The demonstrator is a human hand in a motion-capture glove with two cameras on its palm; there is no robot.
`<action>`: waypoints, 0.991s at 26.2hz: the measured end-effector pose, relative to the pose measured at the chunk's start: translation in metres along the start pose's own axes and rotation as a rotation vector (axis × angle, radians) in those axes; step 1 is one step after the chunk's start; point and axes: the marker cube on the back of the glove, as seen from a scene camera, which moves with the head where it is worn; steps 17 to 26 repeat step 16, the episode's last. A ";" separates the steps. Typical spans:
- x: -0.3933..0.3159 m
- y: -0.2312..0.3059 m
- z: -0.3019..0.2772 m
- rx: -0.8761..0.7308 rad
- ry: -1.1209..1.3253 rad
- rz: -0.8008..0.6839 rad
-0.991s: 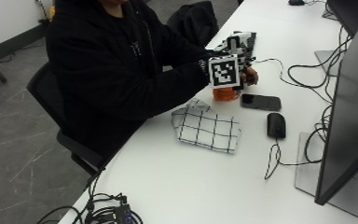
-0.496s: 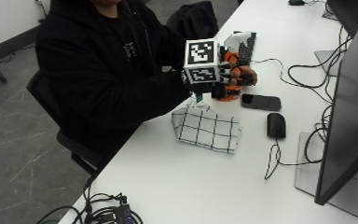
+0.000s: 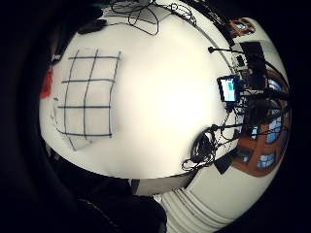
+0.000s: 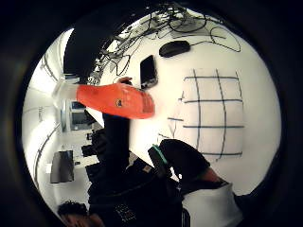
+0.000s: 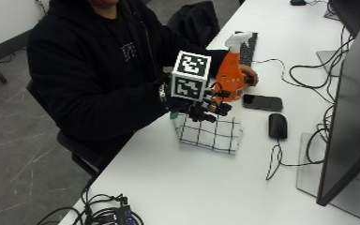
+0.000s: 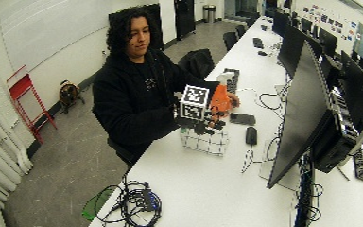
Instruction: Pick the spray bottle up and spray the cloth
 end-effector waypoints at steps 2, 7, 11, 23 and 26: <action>-0.001 0.012 0.004 -0.020 0.015 -0.006; -0.011 0.042 0.011 -0.070 0.068 -0.042; -0.021 0.061 0.015 -0.078 0.096 -0.085; -0.029 0.073 0.016 -0.049 0.091 -0.119; -0.029 0.073 0.016 -0.049 0.091 -0.119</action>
